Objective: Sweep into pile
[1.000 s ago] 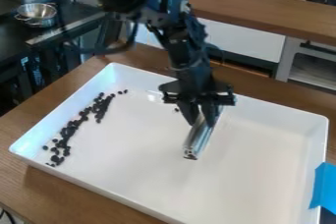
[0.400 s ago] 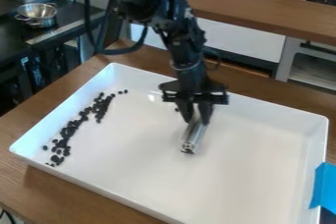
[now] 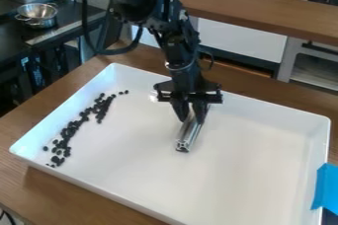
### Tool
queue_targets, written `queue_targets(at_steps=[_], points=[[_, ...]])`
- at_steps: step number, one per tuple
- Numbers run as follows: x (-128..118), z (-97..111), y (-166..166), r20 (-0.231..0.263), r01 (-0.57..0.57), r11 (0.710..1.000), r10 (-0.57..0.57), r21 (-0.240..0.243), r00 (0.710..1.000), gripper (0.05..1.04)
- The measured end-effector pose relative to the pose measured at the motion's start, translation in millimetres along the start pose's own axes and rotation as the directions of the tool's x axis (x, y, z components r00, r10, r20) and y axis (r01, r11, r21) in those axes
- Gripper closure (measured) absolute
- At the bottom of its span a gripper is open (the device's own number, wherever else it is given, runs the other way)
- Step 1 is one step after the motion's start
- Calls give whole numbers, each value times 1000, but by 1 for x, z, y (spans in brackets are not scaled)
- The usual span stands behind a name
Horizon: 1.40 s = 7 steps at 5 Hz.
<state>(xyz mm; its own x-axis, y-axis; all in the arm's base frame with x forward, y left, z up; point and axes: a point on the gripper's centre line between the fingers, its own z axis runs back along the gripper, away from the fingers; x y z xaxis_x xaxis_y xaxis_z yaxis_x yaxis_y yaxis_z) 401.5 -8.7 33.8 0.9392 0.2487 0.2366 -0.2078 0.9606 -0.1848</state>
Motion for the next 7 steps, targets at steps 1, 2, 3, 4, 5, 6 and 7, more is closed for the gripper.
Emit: queue_targets(at_steps=[1, 2, 3, 4, 5, 6, 7], points=[[3, 1, 15, -5, -24, 1000, 24, 5, 1000, 746], [7, 2, 30, -5, -48, 999, 48, 17, 999, 745], [11, 6, 62, -18, -99, 994, 100, 48, 995, 745], [12, 14, 99, -15, -154, 985, 156, 78, 988, 745], [5, 21, 130, -51, -184, 978, 189, 102, 981, 745], [0, 30, 144, -34, -175, 974, 182, 143, 983, 745], [-2, 42, 133, 30, -186, 976, 183, 116, 983, 745]])
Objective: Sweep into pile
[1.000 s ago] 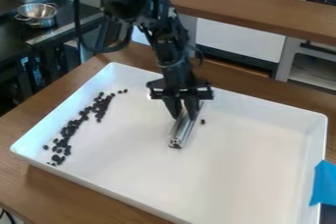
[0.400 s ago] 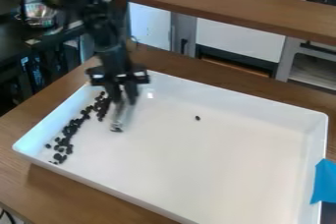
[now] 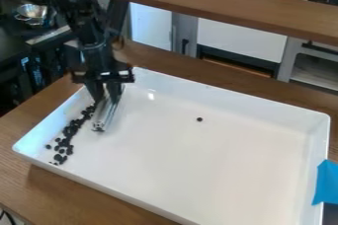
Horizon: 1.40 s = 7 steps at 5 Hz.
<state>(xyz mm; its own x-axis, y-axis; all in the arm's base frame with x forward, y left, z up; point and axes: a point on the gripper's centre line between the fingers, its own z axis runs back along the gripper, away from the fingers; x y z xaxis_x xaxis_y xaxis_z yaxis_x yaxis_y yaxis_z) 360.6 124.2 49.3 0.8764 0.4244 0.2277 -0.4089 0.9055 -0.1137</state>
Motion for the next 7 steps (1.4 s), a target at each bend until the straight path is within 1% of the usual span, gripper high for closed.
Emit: queue_targets(at_steps=[1, 2, 3, 4, 5, 6, 7], points=[[-6, 22, -31, 56, 31, 996, -26, -78, 998, 745], [-16, 39, -78, 53, 63, 985, -56, -161, 997, 745], [-22, 42, -128, 32, 73, 978, -69, -193, 997, 745], [-34, 11, -162, -11, 100, 983, -103, -153, 995, 745], [-36, -8, -173, -10, 105, 988, -106, -110, 994, 746], [-38, -21, -168, -21, 102, 991, -104, -83, 994, 745], [-31, -23, -148, -34, 64, 995, -66, -77, 997, 746]])
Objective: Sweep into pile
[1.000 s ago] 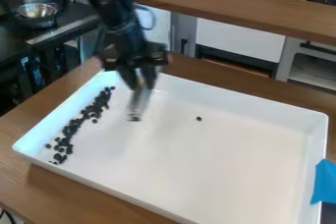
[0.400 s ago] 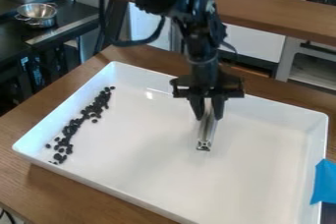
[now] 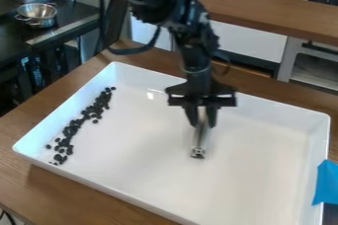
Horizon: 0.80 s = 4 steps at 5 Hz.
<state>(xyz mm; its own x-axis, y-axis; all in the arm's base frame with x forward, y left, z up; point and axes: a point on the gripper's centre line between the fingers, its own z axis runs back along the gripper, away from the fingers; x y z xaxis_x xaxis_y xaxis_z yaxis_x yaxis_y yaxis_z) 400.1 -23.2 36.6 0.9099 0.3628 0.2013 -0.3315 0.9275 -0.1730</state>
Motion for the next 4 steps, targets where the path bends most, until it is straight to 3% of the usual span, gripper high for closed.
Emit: queue_targets(at_steps=[2, 3, 4], points=[[-1, 14, 90, -78, -60, 996, 66, 71, 995, 745], [2, 22, 145, -78, -92, 983, 105, 156, 991, 746], [0, 38, 147, -84, -87, 989, 97, 119, 992, 746]])
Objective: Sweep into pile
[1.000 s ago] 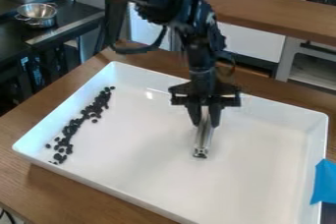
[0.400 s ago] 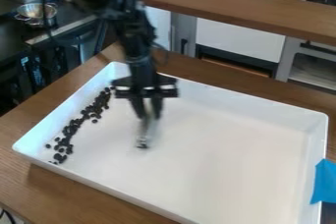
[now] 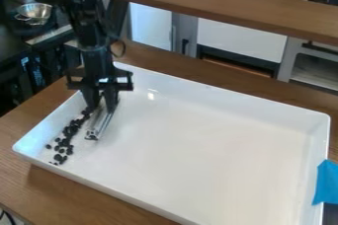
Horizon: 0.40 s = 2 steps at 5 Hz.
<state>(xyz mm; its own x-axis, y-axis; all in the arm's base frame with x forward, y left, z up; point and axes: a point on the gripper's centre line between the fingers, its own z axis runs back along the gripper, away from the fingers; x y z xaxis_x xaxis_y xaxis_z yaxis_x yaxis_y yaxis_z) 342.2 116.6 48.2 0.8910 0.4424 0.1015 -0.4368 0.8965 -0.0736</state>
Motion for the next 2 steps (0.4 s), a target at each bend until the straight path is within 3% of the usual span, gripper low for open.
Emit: queue_targets(at_steps=[1, 2], points=[[-16, 35, -41, 72, 70, 987, -60, -148, 996, 745], [-30, 48, -91, 108, 161, 966, -141, -201, 984, 745]])
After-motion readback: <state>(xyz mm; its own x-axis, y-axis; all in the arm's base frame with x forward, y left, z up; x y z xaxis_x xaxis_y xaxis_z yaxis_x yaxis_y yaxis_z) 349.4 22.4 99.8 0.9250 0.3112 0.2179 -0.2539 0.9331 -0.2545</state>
